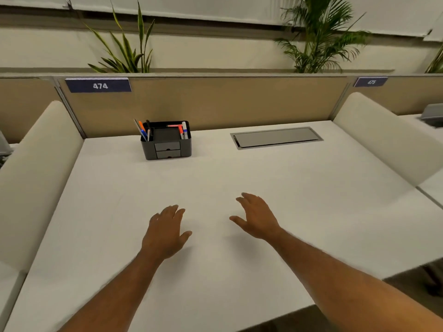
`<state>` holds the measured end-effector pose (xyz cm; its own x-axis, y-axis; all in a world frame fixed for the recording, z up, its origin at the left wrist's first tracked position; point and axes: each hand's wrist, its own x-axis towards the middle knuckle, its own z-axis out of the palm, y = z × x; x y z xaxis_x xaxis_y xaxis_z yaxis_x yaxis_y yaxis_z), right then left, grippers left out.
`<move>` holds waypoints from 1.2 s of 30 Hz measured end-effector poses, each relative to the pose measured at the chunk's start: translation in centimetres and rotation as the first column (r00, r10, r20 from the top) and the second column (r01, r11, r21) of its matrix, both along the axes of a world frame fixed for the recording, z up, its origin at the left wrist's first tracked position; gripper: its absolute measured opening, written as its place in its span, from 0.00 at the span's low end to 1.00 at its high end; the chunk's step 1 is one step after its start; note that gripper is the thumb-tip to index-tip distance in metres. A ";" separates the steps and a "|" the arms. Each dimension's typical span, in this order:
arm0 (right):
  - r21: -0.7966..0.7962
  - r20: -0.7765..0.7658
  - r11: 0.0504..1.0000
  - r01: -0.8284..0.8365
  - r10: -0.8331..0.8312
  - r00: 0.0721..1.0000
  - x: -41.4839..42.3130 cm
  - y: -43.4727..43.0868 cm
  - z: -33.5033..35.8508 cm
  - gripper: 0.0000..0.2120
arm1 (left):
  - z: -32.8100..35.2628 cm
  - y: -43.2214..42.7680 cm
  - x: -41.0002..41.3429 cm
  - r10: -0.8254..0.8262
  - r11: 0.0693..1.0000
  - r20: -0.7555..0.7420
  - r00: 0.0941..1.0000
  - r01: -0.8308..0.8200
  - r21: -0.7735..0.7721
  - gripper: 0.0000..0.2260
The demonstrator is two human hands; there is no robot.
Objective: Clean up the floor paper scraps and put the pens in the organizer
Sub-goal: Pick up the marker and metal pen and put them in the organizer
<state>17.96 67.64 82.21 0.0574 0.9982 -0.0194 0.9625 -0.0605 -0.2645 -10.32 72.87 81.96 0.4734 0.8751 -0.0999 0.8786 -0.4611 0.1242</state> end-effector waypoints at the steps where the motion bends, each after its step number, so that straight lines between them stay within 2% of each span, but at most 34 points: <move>1: -0.007 0.028 1.000 -0.002 0.002 1.000 0.1 -1.7 -0.5 0.34 | -0.4 -1.3 -0.1 -0.013 1.000 -0.018 1.000 0.013 0.004 0.32; 6: -0.038 0.113 0.999 0.027 -0.023 0.993 0.6 -9.8 -2.3 0.39 | -2.0 -8.0 -0.4 0.004 1.000 -0.040 0.999 -0.004 -0.010 0.34; 10: -0.064 0.153 0.997 0.044 -0.034 0.988 1.5 -16.3 -3.3 0.39 | -2.7 -13.6 -0.4 0.013 1.000 -0.033 0.999 -0.013 0.012 0.47; 17: -0.086 0.110 0.995 0.059 -0.049 0.993 3.4 -28.1 -3.8 0.40 | -4.0 -25.2 1.5 0.019 1.000 0.011 1.000 -0.019 0.015 0.40; 24: -0.170 0.090 0.980 0.105 -0.091 0.992 3.8 -40.4 -6.4 0.40 | -5.6 -35.8 3.0 -0.077 0.997 -0.070 0.995 0.078 0.019 0.39; 32: -0.207 0.101 0.953 0.222 -0.205 0.974 3.2 -50.5 -9.1 0.39 | -9.6 -41.7 2.4 -0.132 0.990 -0.026 0.991 0.131 -0.046 0.36; 36: -0.248 0.112 0.920 0.304 -0.285 0.952 2.7 -55.2 -11.1 0.39 | -12.7 -43.9 1.7 -0.188 0.979 -0.063 0.980 0.182 -0.093 0.36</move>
